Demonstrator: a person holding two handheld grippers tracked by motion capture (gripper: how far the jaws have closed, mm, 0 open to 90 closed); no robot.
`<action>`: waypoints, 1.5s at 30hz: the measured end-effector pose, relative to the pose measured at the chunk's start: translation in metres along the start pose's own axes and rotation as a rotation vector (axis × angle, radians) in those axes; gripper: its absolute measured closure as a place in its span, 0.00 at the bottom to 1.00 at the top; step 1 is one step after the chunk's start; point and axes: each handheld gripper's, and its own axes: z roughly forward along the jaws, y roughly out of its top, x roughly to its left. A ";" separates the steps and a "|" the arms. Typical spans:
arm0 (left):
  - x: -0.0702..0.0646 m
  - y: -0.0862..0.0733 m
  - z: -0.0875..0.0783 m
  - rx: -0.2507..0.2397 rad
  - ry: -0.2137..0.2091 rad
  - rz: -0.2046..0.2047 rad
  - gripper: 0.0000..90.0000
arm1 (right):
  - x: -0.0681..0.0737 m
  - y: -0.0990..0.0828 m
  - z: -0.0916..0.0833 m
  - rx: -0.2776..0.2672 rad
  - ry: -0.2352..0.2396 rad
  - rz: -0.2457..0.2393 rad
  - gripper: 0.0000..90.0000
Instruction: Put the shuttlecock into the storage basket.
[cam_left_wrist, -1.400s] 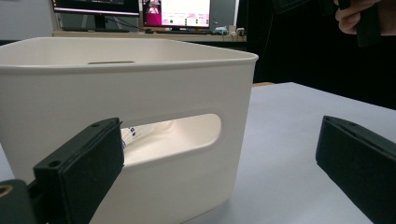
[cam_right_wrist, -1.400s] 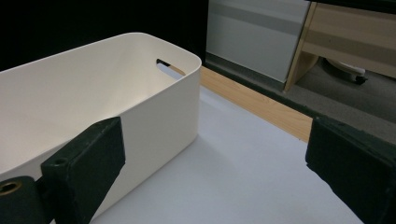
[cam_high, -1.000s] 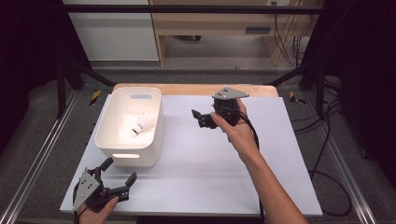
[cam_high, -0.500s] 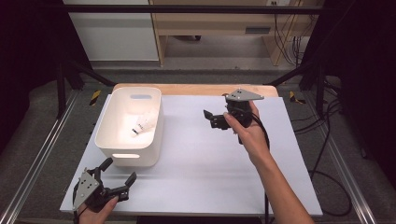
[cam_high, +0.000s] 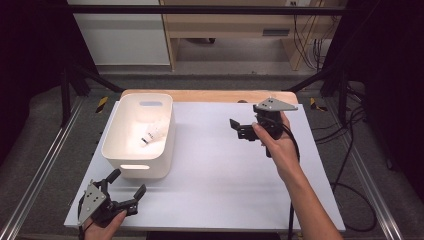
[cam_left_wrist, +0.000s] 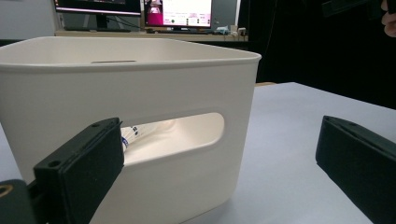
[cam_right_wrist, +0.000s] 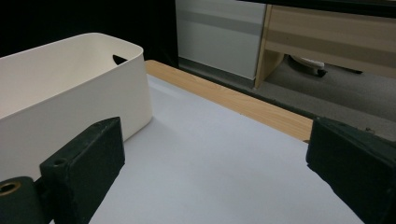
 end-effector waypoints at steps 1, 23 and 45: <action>0.000 0.000 0.000 0.000 0.000 0.000 0.01 | -0.003 -0.002 -0.003 -0.001 -0.003 0.005 0.05; 0.000 0.000 0.000 -0.002 0.001 -0.001 0.01 | -0.023 -0.022 -0.036 -0.017 -0.034 0.034 0.04; 0.001 0.000 -0.001 -0.002 0.003 -0.001 0.01 | -0.046 -0.055 -0.081 -0.039 -0.089 0.082 0.04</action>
